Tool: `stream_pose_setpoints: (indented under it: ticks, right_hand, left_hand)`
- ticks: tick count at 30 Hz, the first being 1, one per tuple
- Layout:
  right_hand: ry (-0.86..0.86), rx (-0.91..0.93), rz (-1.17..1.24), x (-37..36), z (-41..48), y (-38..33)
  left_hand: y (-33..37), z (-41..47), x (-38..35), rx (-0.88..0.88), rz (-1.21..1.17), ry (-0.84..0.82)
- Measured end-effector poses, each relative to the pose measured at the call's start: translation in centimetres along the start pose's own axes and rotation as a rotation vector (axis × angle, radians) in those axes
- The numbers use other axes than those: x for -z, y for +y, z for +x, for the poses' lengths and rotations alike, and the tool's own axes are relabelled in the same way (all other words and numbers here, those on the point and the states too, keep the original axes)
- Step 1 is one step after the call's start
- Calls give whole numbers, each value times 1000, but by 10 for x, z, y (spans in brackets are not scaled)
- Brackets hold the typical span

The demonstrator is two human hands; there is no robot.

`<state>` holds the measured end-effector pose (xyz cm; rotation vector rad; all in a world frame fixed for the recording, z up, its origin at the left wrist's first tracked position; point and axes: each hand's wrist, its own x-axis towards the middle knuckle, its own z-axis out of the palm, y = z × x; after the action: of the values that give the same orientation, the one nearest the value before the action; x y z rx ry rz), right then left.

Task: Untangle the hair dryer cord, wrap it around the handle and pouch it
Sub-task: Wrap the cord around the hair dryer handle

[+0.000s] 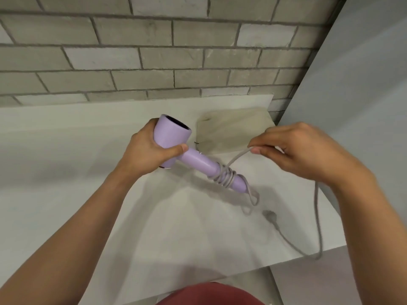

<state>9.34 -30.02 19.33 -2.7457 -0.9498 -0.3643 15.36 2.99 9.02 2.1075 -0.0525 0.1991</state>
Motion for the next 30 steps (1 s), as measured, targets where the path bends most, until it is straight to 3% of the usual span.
stream_pose_setpoints:
  ticks: [11, 17, 25, 28, 30]
  right_hand:
    - [156, -35, 72, -15, 24, 27]
    - [139, -37, 206, -37, 35, 23]
    - [89, -90, 285, -70, 32, 22]
    - [37, -304, 601, -75, 30, 13]
    - [44, -377, 615, -84, 24, 5]
  left_hand:
    - [15, -7, 16, -32, -342, -226]
    - [20, -10, 17, -30, -456, -285]
    - [19, -7, 13, -3, -596, -161]
    - [22, -3, 11, -3, -633, -92]
    - [25, 0, 11, -3, -643, -63]
